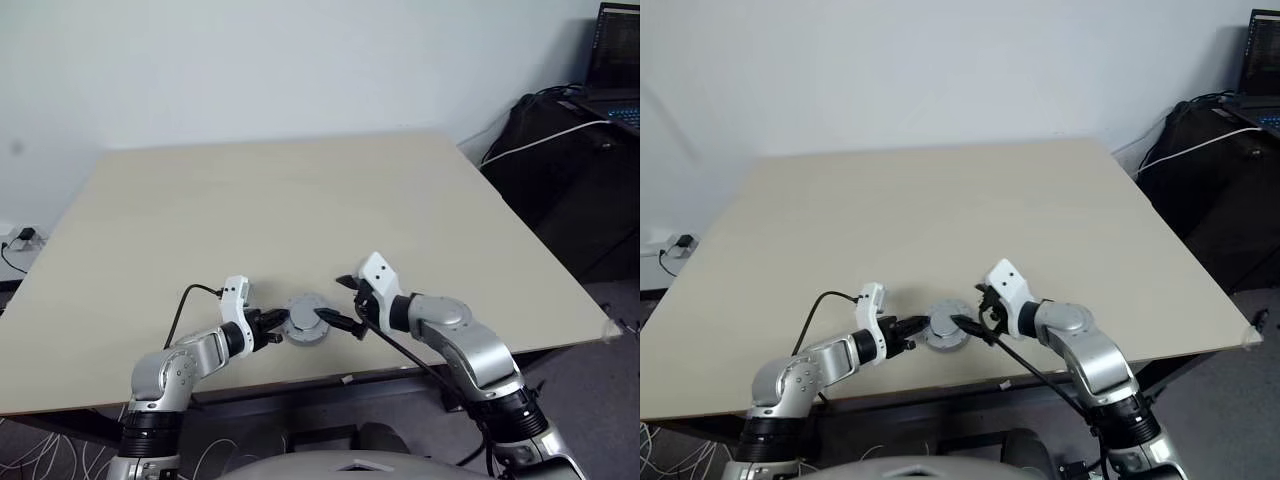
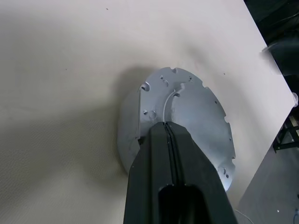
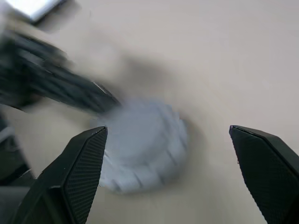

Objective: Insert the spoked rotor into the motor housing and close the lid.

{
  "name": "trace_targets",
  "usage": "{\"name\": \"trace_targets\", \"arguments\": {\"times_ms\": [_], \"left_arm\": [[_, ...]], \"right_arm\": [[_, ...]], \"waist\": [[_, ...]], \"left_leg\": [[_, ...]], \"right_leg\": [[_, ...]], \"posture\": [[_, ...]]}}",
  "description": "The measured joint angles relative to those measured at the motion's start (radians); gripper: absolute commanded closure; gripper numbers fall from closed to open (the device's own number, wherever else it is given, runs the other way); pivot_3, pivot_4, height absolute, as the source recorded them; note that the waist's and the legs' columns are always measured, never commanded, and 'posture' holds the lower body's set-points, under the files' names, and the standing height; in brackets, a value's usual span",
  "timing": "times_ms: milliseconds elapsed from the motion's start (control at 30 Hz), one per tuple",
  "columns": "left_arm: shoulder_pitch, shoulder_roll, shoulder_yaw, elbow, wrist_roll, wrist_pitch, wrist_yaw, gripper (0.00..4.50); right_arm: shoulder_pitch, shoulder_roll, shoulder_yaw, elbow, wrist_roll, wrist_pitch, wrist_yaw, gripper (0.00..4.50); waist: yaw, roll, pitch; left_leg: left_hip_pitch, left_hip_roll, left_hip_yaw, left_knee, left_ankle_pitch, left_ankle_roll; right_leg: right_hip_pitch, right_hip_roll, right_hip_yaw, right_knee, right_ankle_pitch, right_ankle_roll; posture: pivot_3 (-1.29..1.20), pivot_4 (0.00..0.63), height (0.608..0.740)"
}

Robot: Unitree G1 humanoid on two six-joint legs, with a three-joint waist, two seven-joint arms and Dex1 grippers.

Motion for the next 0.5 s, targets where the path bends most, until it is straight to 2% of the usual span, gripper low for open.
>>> {"name": "trace_targets", "arguments": {"times_ms": [267, 500], "left_arm": [[0.005, -0.003, 0.0, 0.0, 0.004, -0.007, -0.006, 4.5], [0.016, -0.004, 0.003, -0.008, 0.002, -0.008, -0.01, 4.5]], "right_arm": [[-0.007, 0.209, -0.17, 0.028, 0.138, 0.431, -0.15, 0.01], [-0.08, 0.334, -0.33, 0.109, 0.208, 0.583, -0.234, 0.01]], "waist": [[0.001, 0.0, 0.0], [0.0, 0.001, 0.0]], "left_leg": [[0.0, 0.0, 0.0, 0.0, 0.0, 0.0], [0.0, -0.001, 0.0, -0.002, 0.0, 0.0]], "right_leg": [[0.0, 0.0, 0.0, 0.0, 0.0, 0.0], [-0.001, 0.0, 0.0, 0.0, 0.0, -0.001]], "posture": [[0.0, 0.0, 0.74], [0.0, 0.0, 0.74]]}}
